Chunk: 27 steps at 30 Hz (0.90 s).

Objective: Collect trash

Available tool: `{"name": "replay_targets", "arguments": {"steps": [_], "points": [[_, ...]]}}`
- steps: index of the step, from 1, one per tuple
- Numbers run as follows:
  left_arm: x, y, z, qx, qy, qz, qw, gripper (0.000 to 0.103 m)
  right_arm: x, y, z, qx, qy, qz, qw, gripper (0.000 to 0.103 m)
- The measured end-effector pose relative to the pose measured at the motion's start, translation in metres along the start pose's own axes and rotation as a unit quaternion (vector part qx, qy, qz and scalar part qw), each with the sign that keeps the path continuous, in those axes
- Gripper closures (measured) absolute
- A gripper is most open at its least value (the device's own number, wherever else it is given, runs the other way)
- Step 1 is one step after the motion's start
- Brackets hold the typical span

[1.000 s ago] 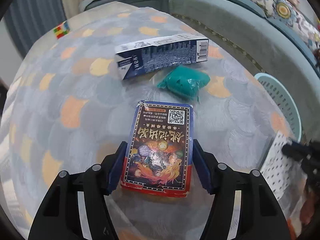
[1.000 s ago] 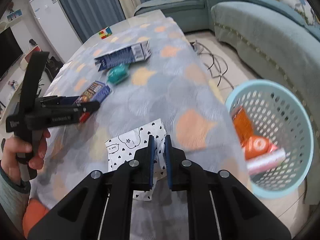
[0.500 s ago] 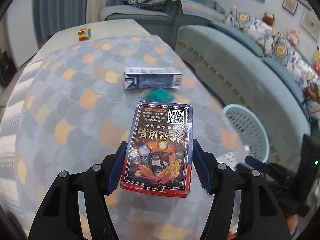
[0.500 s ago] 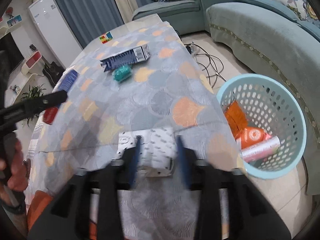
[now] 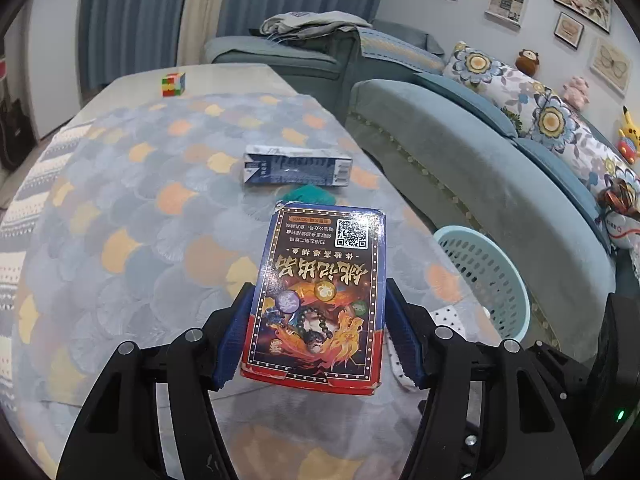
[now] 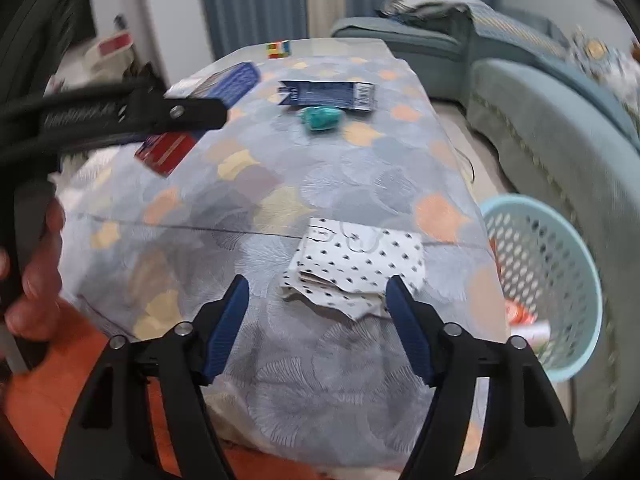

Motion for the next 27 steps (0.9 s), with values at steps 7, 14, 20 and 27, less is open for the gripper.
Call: {"name": "replay_targets", "arguments": {"steps": [7,14,20,27], "points": [[-0.001,0.005,-0.004,-0.001,0.007,0.002,1.0000,0.042,-0.004,-0.003,-0.030,0.004,0.037,0.026,0.999,0.035],[-0.002,0.004,-0.009,-0.004,0.014,0.004,0.9999,0.042,-0.011,-0.002,-0.031,-0.005,0.030,0.037,0.999,0.035],[-0.001,0.003,-0.012,-0.003,0.017,0.000,0.9998,0.042,-0.001,-0.015,-0.033,-0.003,0.021,0.012,1.000,0.063],[-0.001,0.002,-0.012,-0.003,0.014,-0.002,0.9999,0.042,0.014,-0.024,-0.025,0.012,-0.004,-0.022,1.000,0.093]]}}
Point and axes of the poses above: each gripper's, at about its wrist camera, not at the fingertips, and z roughly against the way its jaws point, y to its left, x to its top, the point moved 8 cm from there along -z, roughly the way its jaws point, and after that the axes turned 1 degree about -x, right-handed, at the moved point
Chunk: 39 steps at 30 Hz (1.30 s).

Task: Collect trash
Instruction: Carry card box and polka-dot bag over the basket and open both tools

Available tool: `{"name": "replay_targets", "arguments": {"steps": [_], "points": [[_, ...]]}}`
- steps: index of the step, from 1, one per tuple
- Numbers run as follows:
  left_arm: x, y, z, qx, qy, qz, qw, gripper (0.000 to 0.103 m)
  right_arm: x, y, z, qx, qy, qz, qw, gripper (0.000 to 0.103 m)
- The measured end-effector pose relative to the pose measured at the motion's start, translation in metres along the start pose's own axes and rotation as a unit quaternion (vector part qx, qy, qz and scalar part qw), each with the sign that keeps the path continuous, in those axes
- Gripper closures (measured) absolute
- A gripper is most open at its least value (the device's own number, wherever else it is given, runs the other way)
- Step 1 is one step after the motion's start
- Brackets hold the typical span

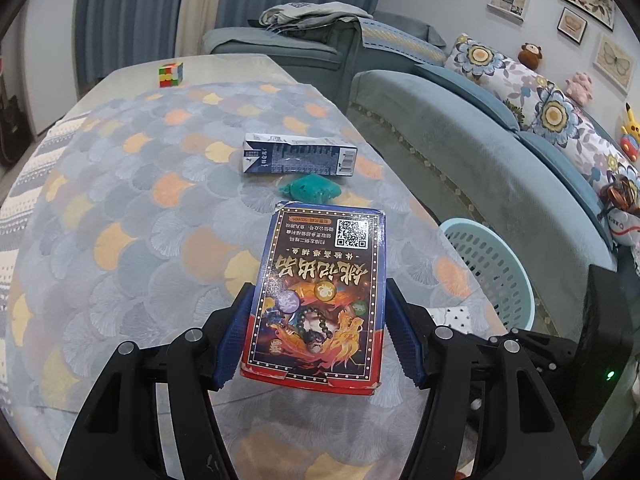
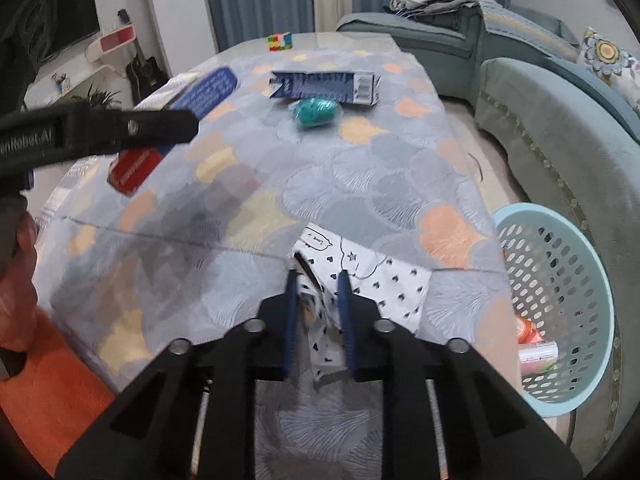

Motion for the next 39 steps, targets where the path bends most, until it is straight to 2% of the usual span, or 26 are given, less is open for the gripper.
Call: {"name": "replay_targets", "arguments": {"steps": [2,5,9,13,18,21,23,28,34,39], "points": [[0.001,-0.001,0.000,0.000,-0.003,-0.003,1.0000,0.042,0.006,-0.005,0.008,-0.006,-0.014,-0.008,1.000,0.098],[0.004,-0.004,0.002,-0.001,-0.010,-0.007,0.9999,0.042,0.019,-0.018,0.026,-0.010,-0.043,-0.026,0.999,0.099],[0.016,-0.019,0.010,-0.021,-0.027,-0.017,0.9993,0.042,0.038,-0.043,0.055,-0.019,-0.081,-0.054,0.995,0.099],[0.040,-0.051,0.017,-0.039,-0.044,-0.050,0.9970,0.042,0.054,-0.076,0.085,-0.041,-0.115,-0.078,0.989,0.099],[0.072,-0.111,0.013,-0.072,-0.056,-0.094,0.9914,0.042,0.059,-0.126,0.109,-0.080,-0.140,-0.123,0.979,0.099],[0.081,-0.150,0.003,-0.095,-0.054,-0.111,0.9878,0.042,0.051,-0.165,0.115,-0.103,-0.139,-0.169,0.970,0.099],[0.080,-0.172,-0.009,-0.103,-0.048,-0.125,0.9857,0.042,0.043,-0.189,0.113,-0.104,-0.132,-0.207,0.964,0.099],[0.062,-0.214,-0.056,-0.117,-0.004,-0.141,0.9831,0.042,0.014,-0.236,0.100,-0.111,-0.104,-0.281,0.947,0.099],[0.037,-0.232,-0.099,-0.131,0.042,-0.145,0.9798,0.042,-0.016,-0.254,0.078,-0.120,-0.074,-0.313,0.939,0.098],[0.024,-0.231,-0.109,-0.143,0.063,-0.149,0.9764,0.038,-0.031,-0.261,0.064,-0.107,-0.056,-0.340,0.933,0.094]]}}
Point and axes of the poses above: each gripper's, at about its wrist camera, not at the fingertips, and z roughly against the way its jaws point, y to its left, x to its top, the point moved 8 cm from there along -z, roughly the way its jaws point, and after that the axes turned 1 degree about -x, right-handed, at the moved point
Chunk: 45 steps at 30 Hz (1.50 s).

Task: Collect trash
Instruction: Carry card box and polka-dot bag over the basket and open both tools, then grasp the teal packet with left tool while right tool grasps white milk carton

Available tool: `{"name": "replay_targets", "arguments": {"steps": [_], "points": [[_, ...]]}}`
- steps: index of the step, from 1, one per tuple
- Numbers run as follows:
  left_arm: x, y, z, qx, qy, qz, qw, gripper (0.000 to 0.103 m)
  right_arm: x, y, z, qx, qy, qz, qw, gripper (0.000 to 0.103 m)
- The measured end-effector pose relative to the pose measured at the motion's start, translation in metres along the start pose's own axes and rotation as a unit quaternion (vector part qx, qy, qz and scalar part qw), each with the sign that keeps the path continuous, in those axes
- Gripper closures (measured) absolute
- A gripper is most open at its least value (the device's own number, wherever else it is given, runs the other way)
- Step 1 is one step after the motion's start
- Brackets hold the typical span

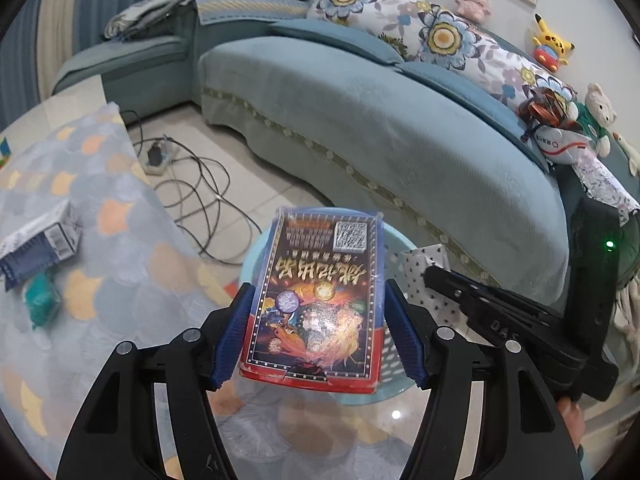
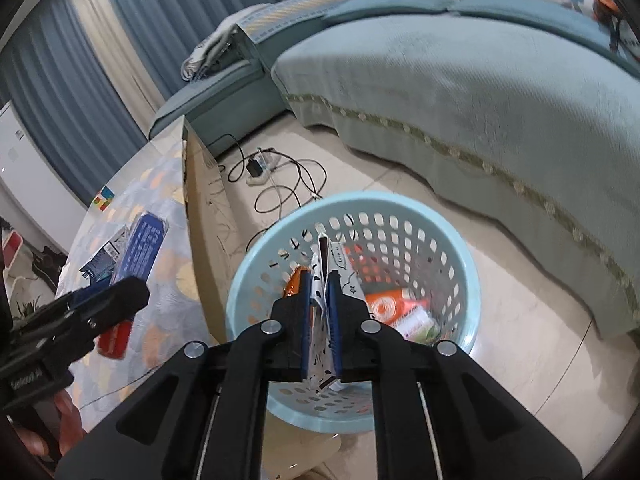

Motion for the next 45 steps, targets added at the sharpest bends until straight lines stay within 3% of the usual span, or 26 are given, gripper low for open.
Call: {"name": "replay_targets", "arguments": {"steps": [6,8,10,21,27,30,34,38,42,45], "points": [[-0.004,0.009,0.002,-0.002,-0.002,0.011,0.9999,0.034,-0.006,-0.007,-0.006,-0.003,0.007,-0.014,1.000,0.079],[-0.005,0.013,0.004,-0.004,-0.003,0.018,0.9998,0.034,-0.006,-0.007,-0.004,-0.007,0.004,-0.016,1.000,0.061],[-0.005,0.018,0.007,-0.003,-0.006,0.024,0.9997,0.034,-0.005,-0.007,-0.001,-0.011,-0.003,-0.015,1.000,0.054],[0.002,0.047,0.033,0.008,-0.035,0.061,0.9975,0.034,0.000,0.038,0.006,0.002,-0.016,0.039,0.999,0.053],[0.009,0.091,0.063,0.045,-0.064,0.104,0.9915,0.034,0.000,0.074,0.002,0.023,-0.022,0.065,0.997,0.050],[0.009,0.126,0.084,0.068,-0.084,0.133,0.9852,0.034,-0.001,0.096,-0.004,0.036,-0.019,0.079,0.996,0.050],[-0.001,0.191,0.112,0.090,-0.118,0.201,0.9682,0.031,-0.006,0.132,-0.013,0.057,-0.018,0.097,0.993,0.050],[-0.017,0.229,0.105,0.098,-0.103,0.247,0.9585,0.031,-0.019,0.165,-0.027,0.074,-0.015,0.121,0.990,0.045],[-0.027,0.238,0.076,0.070,-0.070,0.260,0.9605,0.032,-0.036,0.193,-0.044,0.084,-0.008,0.150,0.985,0.043],[-0.021,0.234,0.060,0.081,-0.056,0.244,0.9647,0.031,-0.046,0.203,-0.055,0.075,-0.004,0.170,0.983,0.042]]}}
Point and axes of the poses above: each gripper's, at about its wrist camera, not at the fingertips, and z roughly against the way its jaws point, y to its left, x to its top, the point moved 8 cm from there along -z, roughly the way its jaws point, and after that the axes turned 1 degree about -x, right-handed, at the moved point
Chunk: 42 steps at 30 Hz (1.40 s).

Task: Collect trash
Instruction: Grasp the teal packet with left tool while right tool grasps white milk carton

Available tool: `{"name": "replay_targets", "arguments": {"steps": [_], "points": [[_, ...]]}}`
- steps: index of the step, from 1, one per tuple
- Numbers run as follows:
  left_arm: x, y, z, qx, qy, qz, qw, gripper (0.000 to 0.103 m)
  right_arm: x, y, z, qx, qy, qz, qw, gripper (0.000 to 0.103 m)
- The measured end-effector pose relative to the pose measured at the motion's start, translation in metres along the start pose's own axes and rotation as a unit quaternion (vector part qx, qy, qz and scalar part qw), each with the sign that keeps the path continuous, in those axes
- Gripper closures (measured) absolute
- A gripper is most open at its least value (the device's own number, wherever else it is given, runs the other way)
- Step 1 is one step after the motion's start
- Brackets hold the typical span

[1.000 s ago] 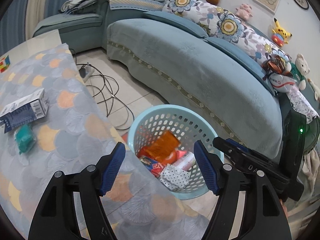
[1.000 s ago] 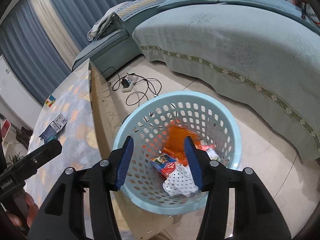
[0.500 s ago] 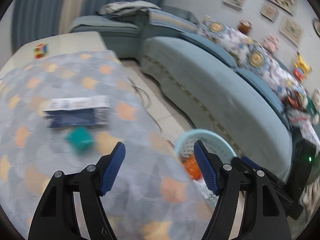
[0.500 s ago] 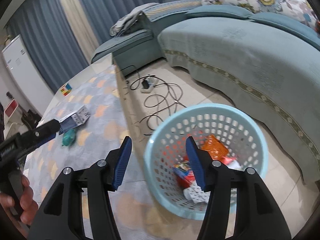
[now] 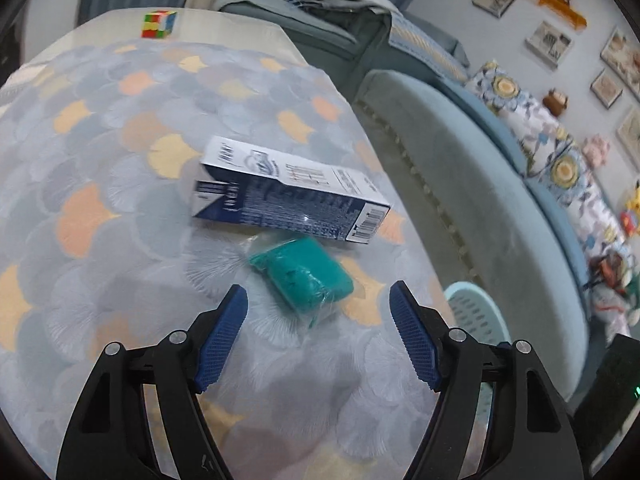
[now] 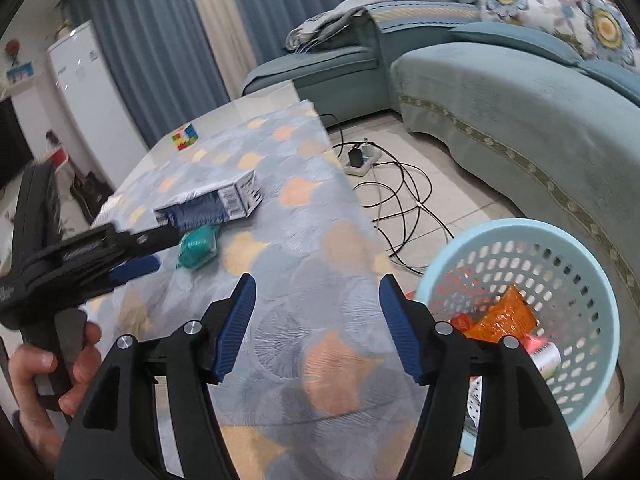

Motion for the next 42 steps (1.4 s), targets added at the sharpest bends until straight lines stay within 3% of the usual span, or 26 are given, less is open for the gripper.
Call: {"name": "replay_targets", "arguments": {"steps": [4,8,10,13,15,18,20,24,26,28,32,34,36,42], "points": [[0.001,0.002,-0.023,0.041,0.006,-0.012,0.9991,0.032,0.000,0.004,-0.002,0.005,-0.001,0.009,1.000,0.039],[0.001,0.010,-0.030,0.067,0.012,-0.017,0.9975,0.054,-0.002,0.005,-0.004,0.016,0.010,0.012,1.000,0.038],[0.002,0.016,-0.026,0.063,0.014,-0.008,0.9979,0.059,0.000,0.011,-0.006,0.023,0.019,0.020,0.999,0.038],[0.003,0.031,-0.009,0.072,0.009,0.023,0.9971,0.060,0.014,0.020,-0.006,0.036,0.016,0.029,0.999,0.038],[0.001,0.048,0.014,0.066,0.000,0.069,0.9954,0.060,0.033,0.030,-0.008,0.053,0.008,0.028,0.998,0.038],[0.006,0.071,0.046,0.081,-0.038,0.110,0.9900,0.060,0.059,0.048,-0.031,0.090,0.021,0.022,0.996,0.038],[0.011,0.084,0.060,0.093,-0.063,0.126,0.9856,0.060,0.075,0.058,-0.051,0.086,0.022,0.031,0.996,0.038],[0.013,0.101,0.070,0.112,-0.078,0.153,0.9788,0.060,0.100,0.077,-0.102,0.075,0.042,0.055,0.995,0.040],[0.015,0.105,0.075,0.133,-0.086,0.147,0.9764,0.060,0.107,0.081,-0.120,0.065,0.052,0.055,0.995,0.050],[0.019,0.107,0.083,0.150,-0.097,0.137,0.9744,0.060,0.111,0.085,-0.136,0.075,0.070,0.049,0.994,0.051],[0.023,0.114,0.093,0.158,-0.111,0.145,0.9706,0.060,0.098,0.089,-0.153,0.102,0.128,0.044,0.986,0.062],[0.022,0.118,0.095,0.160,-0.110,0.153,0.9689,0.060,0.081,0.094,-0.144,0.158,0.166,0.016,0.973,0.062],[0.022,0.121,0.095,0.165,-0.110,0.157,0.9676,0.060,0.070,0.096,-0.125,0.186,0.172,0.004,0.967,0.062],[0.023,0.132,0.106,0.178,-0.125,0.171,0.9609,0.060,0.014,0.125,-0.077,0.206,0.202,0.062,0.956,0.062]]}}
Point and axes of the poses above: each gripper's, at about its wrist camera, not at the fingertips, and z roughly against the way its jaws point, y to its left, x to its top, the point moved 8 cm from there along -z, roughly the way its jaws point, and after that the axes turned 1 degree about -x, right-handed, at the moved point
